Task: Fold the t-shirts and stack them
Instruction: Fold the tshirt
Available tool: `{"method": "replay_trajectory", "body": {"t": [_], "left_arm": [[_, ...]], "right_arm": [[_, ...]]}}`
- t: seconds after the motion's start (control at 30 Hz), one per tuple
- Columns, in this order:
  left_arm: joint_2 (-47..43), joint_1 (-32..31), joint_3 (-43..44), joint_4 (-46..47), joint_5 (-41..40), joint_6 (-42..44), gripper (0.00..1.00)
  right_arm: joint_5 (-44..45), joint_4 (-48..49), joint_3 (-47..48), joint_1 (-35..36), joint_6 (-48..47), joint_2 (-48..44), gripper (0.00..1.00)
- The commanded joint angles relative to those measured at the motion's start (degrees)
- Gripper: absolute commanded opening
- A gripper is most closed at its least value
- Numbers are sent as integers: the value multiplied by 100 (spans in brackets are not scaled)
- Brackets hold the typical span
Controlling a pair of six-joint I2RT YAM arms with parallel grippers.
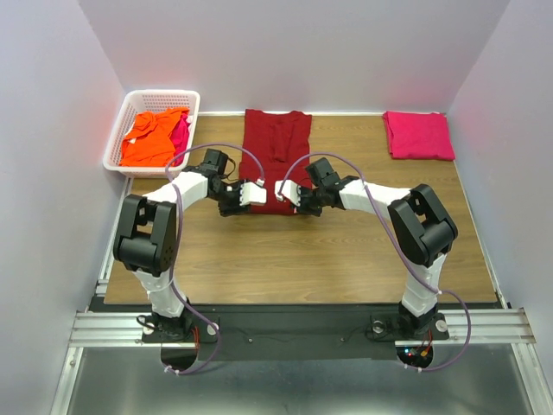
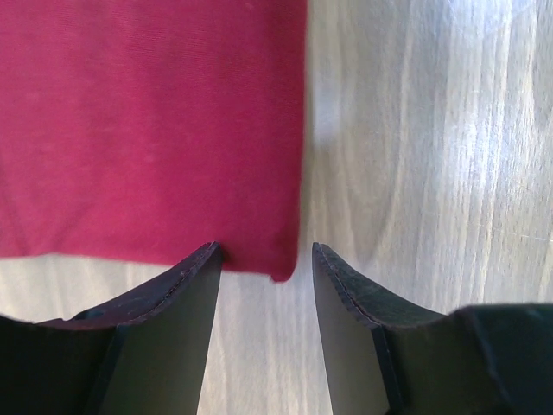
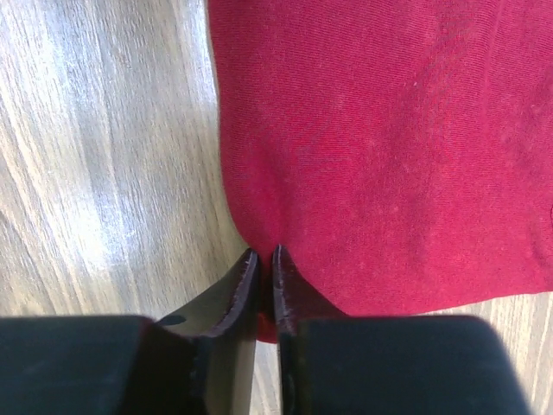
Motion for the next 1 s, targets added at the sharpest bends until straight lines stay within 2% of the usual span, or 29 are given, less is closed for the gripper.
{"method": "replay_trajectory", "body": {"t": [0.0, 0.07, 0.13, 0.23, 0.27, 0.3, 0.33, 0.4, 0.57, 0.73, 0.87, 0.97], "left_arm": [[211, -47, 130, -19, 36, 297, 57], [282, -55, 95, 17, -17, 350, 56], [317, -47, 112, 34, -17, 333, 52], [318, -55, 121, -62, -60, 376, 34], [300, -47, 121, -123, -69, 420, 23], [256, -47, 112, -263, -69, 455, 17], [186, -38, 95, -369, -69, 490, 7], [89, -38, 86, -527, -43, 508, 0], [-174, -12, 182, -1090, 106, 456, 0], [-517, 15, 349, -2100, 361, 411, 0], [-1034, 6, 140, -2830, 519, 587, 0], [-1465, -55, -106, -3366, 581, 806, 0]], "right_arm": [[222, 15, 31, 14, 75, 85, 11], [231, 6, 58, 14, 119, 94, 1], [240, 6, 84, 14, 171, 94, 1], [249, -3, 84, 14, 294, 51, 1], [240, -11, 75, 6, 338, 24, 1], [214, -29, 75, 5, 434, -46, 1], [170, -73, 67, 5, 505, -151, 1], [100, -152, 49, 5, 567, -274, 1], [-260, -862, 93, 5, 813, -670, 1], [-752, -1732, 277, 5, 1191, -1022, 0], [-1192, -2821, 444, 23, 1358, -1355, 1], [-1333, -3288, 305, 172, 1454, -1793, 1]]}}
